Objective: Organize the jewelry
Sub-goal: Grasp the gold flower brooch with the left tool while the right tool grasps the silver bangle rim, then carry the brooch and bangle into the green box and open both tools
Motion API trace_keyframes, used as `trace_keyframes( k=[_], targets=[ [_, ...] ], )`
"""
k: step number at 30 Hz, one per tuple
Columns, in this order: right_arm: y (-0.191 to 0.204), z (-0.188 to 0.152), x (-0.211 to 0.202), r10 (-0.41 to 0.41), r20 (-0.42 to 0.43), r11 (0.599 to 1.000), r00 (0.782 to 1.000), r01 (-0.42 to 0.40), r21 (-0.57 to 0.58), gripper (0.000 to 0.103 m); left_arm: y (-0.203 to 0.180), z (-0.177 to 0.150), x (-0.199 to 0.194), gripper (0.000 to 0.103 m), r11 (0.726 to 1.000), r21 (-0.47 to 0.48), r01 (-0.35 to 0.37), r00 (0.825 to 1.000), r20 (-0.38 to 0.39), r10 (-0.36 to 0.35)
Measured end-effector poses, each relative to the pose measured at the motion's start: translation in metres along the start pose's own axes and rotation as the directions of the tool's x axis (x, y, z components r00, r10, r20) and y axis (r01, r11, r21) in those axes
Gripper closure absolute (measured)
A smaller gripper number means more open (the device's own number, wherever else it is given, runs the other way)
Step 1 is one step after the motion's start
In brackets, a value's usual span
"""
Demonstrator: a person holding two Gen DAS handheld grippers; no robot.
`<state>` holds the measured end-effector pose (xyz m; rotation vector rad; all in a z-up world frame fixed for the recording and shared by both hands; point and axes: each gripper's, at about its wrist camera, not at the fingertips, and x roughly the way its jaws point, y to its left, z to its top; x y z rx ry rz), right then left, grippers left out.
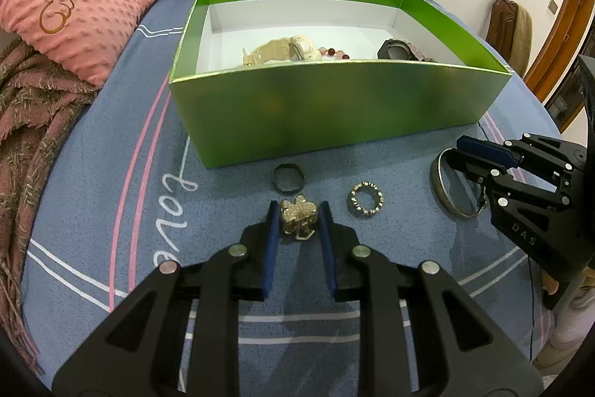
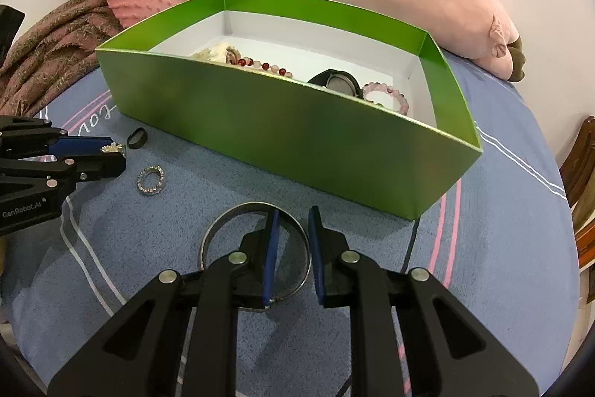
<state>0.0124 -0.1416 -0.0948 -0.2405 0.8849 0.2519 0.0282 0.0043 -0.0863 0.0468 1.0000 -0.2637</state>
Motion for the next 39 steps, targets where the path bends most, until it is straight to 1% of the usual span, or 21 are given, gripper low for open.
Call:
trace_keyframes(
  k=[2,3,5,8,10,12,14,17,20,22,25,27,30,31,33,36,39],
  targets=[
    [-0.002,-0.001,-0.001,0.017,-0.006,1.000,1.000,-0.017,0.014,0.092,0.000,0.000,0.000,0.082,1.000,0.000,0.000,1.000,0.000,0.000],
    [-0.003,-0.001,-0.001,0.035,-0.013,0.999,0.999,-0.035,0.024,0.099,0.000,0.000,0.000,0.082,1.000,0.001,-0.001,1.000,0.000,0.001],
    [-0.006,-0.001,-0.002,0.064,-0.021,0.997,0.998,-0.063,0.044,0.100,0.001,0.000,0.000,0.082,1.000,-0.003,0.001,1.000,0.001,-0.001],
    [-0.008,-0.002,-0.005,0.076,-0.018,0.996,0.997,-0.075,0.057,0.100,0.005,0.001,0.000,0.083,1.000,-0.024,0.017,1.000,0.000,-0.017],
    [-0.012,-0.001,-0.010,0.106,-0.004,0.991,0.994,-0.106,0.080,0.100,0.008,0.003,0.001,0.083,0.999,-0.036,0.019,1.000,-0.004,-0.019],
    [-0.016,0.001,-0.016,0.118,0.018,0.988,0.993,-0.120,0.100,0.100,0.009,0.005,-0.001,0.083,0.999,-0.043,0.007,1.000,-0.001,-0.007],
    [-0.021,0.002,-0.021,0.113,0.030,0.986,0.993,-0.116,0.122,0.100,0.009,0.007,-0.010,0.083,0.999,-0.049,0.004,1.000,0.016,-0.003],
    [-0.023,0.003,-0.031,0.103,0.028,0.984,0.994,-0.106,0.141,0.100,0.008,0.011,-0.028,0.083,0.999,-0.049,0.018,0.999,0.039,-0.016],
    [-0.019,0.006,-0.039,0.087,0.022,0.988,0.996,-0.089,0.123,0.100,0.007,0.014,-0.048,0.083,0.999,-0.040,0.011,0.998,0.064,-0.009],
    [-0.016,0.009,-0.050,0.069,0.033,0.992,0.997,-0.072,0.101,0.100,0.007,0.018,-0.058,0.083,0.999,-0.034,0.015,0.997,0.075,-0.013],
    [-0.013,0.016,-0.069,0.033,0.056,0.997,0.998,-0.037,0.070,0.100,0.005,0.026,-0.070,0.083,1.000,-0.024,-0.001,0.997,0.082,0.003],
    [-0.013,0.024,-0.082,0.010,0.080,0.998,0.997,-0.014,0.056,0.100,0.001,0.035,-0.079,0.083,1.000,-0.015,-0.012,0.995,0.097,0.013],
    [-0.015,0.040,-0.097,-0.026,0.126,0.998,0.992,0.020,0.053,0.100,-0.006,0.051,-0.093,0.083,0.999,0.008,-0.032,0.988,0.150,0.031],
    [-0.017,0.048,-0.100,-0.033,0.142,0.998,0.989,0.025,0.058,0.100,-0.010,0.058,-0.099,0.083,0.999,0.022,-0.040,0.984,0.174,0.036],
    [-0.022,0.064,-0.105,-0.046,0.173,0.996,0.984,0.031,0.085,0.100,-0.016,0.072,-0.104,0.083,0.998,0.047,-0.044,0.979,0.199,0.034],
    [-0.034,0.089,-0.100,-0.065,0.195,0.990,0.979,0.040,0.133,0.100,-0.022,0.101,-0.103,0.083,0.997,0.053,-0.048,0.977,0.212,0.035],
    [-0.048,0.113,-0.078,-0.053,0.167,0.983,0.985,0.022,0.181,0.100,-0.022,0.124,-0.089,0.083,0.997,0.053,-0.052,0.979,0.200,0.041]
  ],
)
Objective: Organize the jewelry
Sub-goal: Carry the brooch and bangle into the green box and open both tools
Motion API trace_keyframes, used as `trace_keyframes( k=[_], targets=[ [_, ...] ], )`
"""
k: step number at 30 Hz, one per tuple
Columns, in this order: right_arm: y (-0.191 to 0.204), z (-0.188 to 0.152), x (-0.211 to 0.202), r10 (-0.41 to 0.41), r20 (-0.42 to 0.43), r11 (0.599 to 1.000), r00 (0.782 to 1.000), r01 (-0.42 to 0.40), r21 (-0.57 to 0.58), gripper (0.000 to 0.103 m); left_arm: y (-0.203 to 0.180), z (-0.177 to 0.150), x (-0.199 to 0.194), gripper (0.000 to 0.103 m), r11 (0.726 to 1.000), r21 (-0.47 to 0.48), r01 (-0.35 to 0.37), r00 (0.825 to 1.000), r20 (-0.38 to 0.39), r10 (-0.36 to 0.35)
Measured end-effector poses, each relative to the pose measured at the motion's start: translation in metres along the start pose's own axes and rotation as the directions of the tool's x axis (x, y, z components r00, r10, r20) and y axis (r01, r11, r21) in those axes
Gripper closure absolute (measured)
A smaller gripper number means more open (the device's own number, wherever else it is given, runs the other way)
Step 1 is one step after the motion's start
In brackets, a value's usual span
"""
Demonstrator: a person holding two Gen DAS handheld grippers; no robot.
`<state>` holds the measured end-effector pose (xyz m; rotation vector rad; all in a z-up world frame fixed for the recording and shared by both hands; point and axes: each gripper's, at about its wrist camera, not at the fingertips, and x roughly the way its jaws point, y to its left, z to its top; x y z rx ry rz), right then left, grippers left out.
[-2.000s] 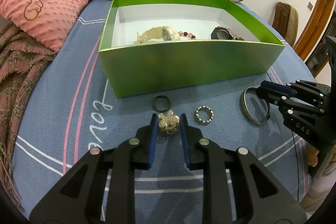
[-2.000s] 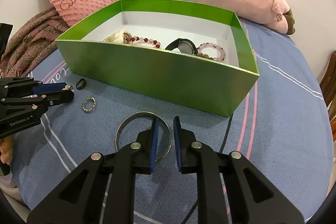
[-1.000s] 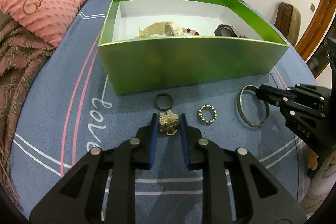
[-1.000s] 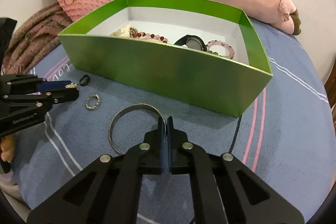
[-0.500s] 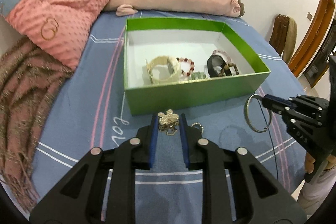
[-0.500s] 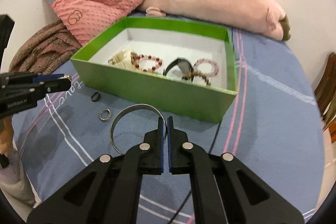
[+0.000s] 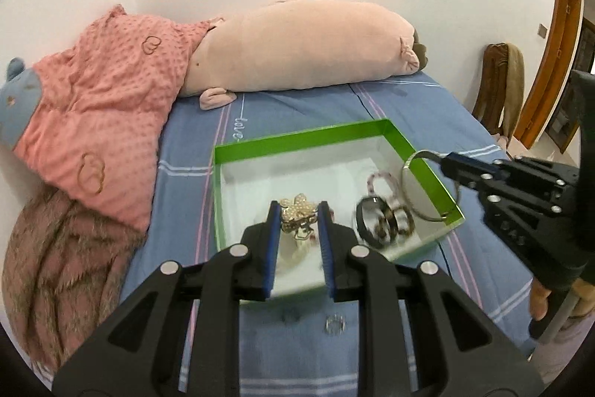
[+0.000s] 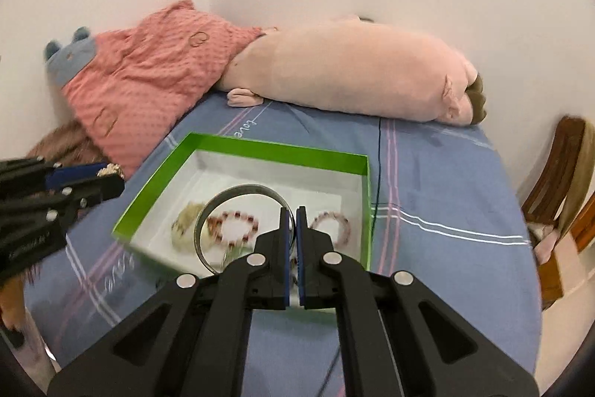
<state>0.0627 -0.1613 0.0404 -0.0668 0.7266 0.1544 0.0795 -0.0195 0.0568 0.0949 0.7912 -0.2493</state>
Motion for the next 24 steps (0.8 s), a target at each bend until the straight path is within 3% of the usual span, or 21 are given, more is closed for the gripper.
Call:
trace_keyframes(
  k=[7,14,22,24],
  targets=[
    [-0.015,0.010,0.095,-0.017,-0.187,0.995,0.982,0.034,0.090,0.100,0.027,0.007,0.096,0.083,0.998,-0.067,-0.017,0.991,-0.132,0.008],
    [-0.011,0.009,0.151,-0.091,-0.329,0.991,0.940,0.117,0.061,0.100,0.053,-0.004,0.148,0.083,0.991,-0.124,-0.055,0.959,-0.282,0.018],
    [-0.009,0.010,0.164,-0.046,-0.358,0.993,0.932,0.081,0.082,0.099,0.053,-0.006,0.151,0.082,0.992,-0.109,-0.061,0.962,-0.270,0.029],
    [-0.011,0.010,0.158,-0.028,-0.344,0.993,0.939,0.066,0.099,0.092,0.047,-0.008,0.147,0.082,0.993,-0.103,-0.050,0.964,-0.264,0.021]
  ],
)
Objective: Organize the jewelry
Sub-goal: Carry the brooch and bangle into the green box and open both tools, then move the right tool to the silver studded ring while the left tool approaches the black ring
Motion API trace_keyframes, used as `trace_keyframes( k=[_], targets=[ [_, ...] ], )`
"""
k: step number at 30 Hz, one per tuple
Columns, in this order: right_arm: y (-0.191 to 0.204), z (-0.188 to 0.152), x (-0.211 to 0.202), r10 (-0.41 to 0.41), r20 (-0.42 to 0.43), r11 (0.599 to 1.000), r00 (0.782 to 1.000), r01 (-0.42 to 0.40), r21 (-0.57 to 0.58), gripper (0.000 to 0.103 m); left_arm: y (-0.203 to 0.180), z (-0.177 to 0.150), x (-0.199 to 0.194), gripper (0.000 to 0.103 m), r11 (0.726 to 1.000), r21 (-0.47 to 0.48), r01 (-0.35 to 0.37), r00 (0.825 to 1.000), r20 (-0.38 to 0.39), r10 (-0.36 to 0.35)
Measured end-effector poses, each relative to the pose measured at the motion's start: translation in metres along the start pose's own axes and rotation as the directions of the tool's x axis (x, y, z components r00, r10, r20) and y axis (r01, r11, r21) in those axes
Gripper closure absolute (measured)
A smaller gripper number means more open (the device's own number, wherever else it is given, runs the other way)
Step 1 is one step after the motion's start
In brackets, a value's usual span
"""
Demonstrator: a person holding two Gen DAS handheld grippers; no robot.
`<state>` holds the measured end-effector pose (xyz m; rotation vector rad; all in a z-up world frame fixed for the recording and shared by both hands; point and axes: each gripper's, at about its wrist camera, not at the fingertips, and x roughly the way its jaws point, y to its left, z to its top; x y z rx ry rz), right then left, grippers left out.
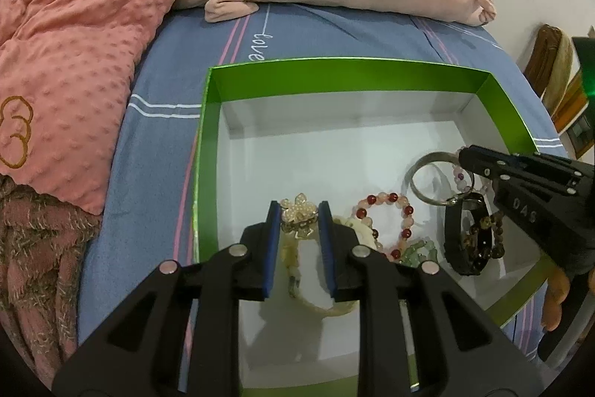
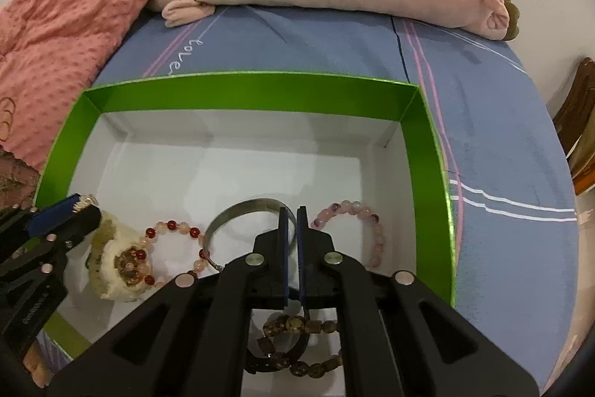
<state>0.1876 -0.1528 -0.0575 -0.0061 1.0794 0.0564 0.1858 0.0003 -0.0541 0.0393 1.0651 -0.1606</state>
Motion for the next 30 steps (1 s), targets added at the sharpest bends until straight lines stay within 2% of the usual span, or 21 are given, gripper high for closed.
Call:
trace_keyframes(
  k=[1,5,8,10,12,14,17,18,21,23,26,30],
  targets=[
    [-0.003,-0.001,-0.004,0.012,0.011,1.000,1.000,-0.012,0.012,0.089,-0.002,-0.001,-0.001,0.081,1.000,0.003,0.008,1.000,0.001,-0.008],
    [-0.012,-0.012,-0.031,0.073,0.080,0.997,0.994,-0.076,0.030,0.089,-0.002,-0.005,-0.010,0.065,0.999,0.004,0.037,0.999,0.019,-0.037],
    [-0.013,-0.027,-0.058,0.084,0.121,0.996,0.989,-0.084,-0.007,0.085,-0.001,-0.011,-0.025,0.064,0.999,0.008,0.041,0.998,0.040,-0.041],
    [-0.016,-0.038,-0.074,0.064,0.152,0.998,0.986,-0.061,-0.026,0.061,0.001,-0.017,-0.039,0.058,1.000,-0.002,0.030,0.998,0.048,-0.030],
    [-0.028,-0.050,-0.090,0.010,0.197,1.000,0.980,-0.010,-0.001,0.053,0.005,-0.023,-0.053,0.054,1.000,-0.018,0.008,0.998,0.058,-0.007],
    [-0.044,-0.061,-0.102,-0.040,0.214,0.999,0.976,0.033,0.036,0.053,0.011,-0.031,-0.068,0.053,0.999,-0.041,0.008,0.998,0.066,-0.005],
    [-0.062,-0.079,-0.111,0.009,0.193,0.997,0.981,-0.023,0.069,0.053,0.012,-0.045,-0.094,0.052,0.998,-0.029,0.055,0.995,0.090,-0.052],
    [-0.061,-0.084,-0.112,0.029,0.177,0.997,0.984,-0.040,0.060,0.053,0.010,-0.049,-0.103,0.047,0.998,-0.005,0.070,0.993,0.100,-0.069],
    [-0.042,-0.107,-0.117,0.108,0.104,0.994,0.989,-0.105,-0.040,0.053,-0.005,-0.071,-0.117,0.042,0.992,0.094,0.088,0.992,0.086,-0.096],
    [-0.025,-0.118,-0.114,0.127,0.057,0.988,0.990,-0.121,-0.101,0.053,-0.010,-0.085,-0.115,0.042,0.984,0.128,0.127,0.990,0.037,-0.133],
    [-0.005,-0.126,-0.100,0.145,-0.001,0.979,0.989,-0.144,-0.144,0.053,-0.010,-0.094,-0.100,0.042,0.976,0.123,0.177,0.984,-0.034,-0.174],
    [0.015,-0.125,-0.080,0.109,-0.015,0.981,0.994,-0.110,-0.158,0.053,0.004,-0.090,-0.067,0.046,0.982,0.041,0.186,0.978,-0.106,-0.180]
  ],
)
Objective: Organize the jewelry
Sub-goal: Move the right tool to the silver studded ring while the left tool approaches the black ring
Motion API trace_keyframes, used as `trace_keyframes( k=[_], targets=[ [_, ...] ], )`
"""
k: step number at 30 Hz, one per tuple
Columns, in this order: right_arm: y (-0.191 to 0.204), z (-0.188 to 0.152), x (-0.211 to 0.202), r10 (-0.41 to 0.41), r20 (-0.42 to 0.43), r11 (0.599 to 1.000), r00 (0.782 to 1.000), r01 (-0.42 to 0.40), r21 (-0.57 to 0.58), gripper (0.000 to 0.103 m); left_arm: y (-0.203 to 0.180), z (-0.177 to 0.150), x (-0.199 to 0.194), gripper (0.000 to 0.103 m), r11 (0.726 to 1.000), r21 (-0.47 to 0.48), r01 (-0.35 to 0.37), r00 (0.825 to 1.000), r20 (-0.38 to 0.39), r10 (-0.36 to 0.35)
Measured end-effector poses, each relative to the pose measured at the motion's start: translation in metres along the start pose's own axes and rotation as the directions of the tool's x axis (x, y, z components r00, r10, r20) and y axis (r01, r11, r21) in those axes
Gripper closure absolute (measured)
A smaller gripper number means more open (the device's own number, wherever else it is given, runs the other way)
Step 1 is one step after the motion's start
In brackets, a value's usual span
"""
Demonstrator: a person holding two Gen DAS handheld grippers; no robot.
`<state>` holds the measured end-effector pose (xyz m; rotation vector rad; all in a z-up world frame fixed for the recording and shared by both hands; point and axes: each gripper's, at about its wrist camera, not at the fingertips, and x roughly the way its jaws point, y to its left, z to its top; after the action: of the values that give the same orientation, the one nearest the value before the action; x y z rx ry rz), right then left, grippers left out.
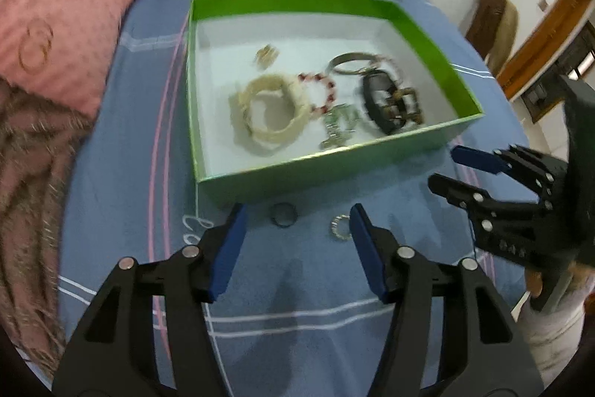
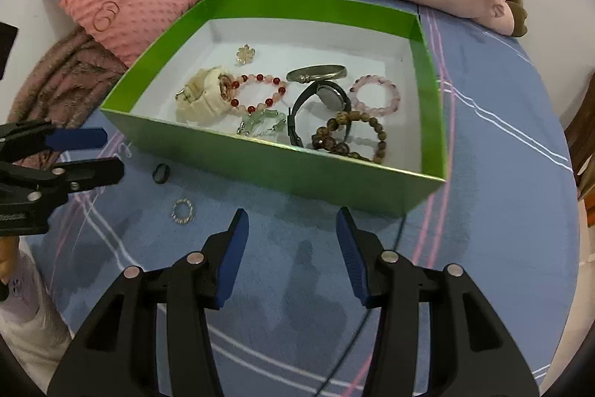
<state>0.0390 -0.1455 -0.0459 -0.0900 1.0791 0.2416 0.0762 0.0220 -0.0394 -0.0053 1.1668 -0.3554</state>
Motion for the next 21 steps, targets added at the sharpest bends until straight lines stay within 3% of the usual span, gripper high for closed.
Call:
trace_keyframes(
  k=[5,9,11,14,18,21],
  targets=[
    [0.008,0.004,0.008,-0.058,0.017,0.998,0.998,0.058,-0.023,0.054,0.016,0.006,0.011,0.047,0.998,-0.054,-0.021,1.000,-0.005,0.020],
    [0.005,0.010,0.011,-0.050,0.016,0.999,0.999,0.051,-0.006,0.054,0.022,0.009,0.009,0.047,0.995,-0.087,-0.044,0.999,0.024,0.046],
    [0.005,0.011,0.012,-0.064,0.039,0.998,0.997,0.064,-0.003,0.054,0.024,0.010,0.007,0.047,0.993,-0.091,-0.076,0.996,0.042,0.080],
    [0.002,0.013,0.012,-0.095,0.088,0.995,0.992,0.095,0.009,0.053,0.022,0.004,0.011,0.046,0.994,-0.091,-0.067,0.997,0.031,0.070],
    [0.019,0.002,0.019,0.011,0.029,0.998,1.000,-0.009,-0.065,0.053,0.015,-0.005,0.013,0.046,0.995,-0.052,-0.082,0.996,0.019,0.083],
    [0.043,-0.009,0.023,0.021,0.017,0.986,1.000,-0.018,-0.167,0.053,0.007,-0.008,0.014,0.045,0.997,-0.027,-0.075,0.997,0.011,0.075]
  ],
)
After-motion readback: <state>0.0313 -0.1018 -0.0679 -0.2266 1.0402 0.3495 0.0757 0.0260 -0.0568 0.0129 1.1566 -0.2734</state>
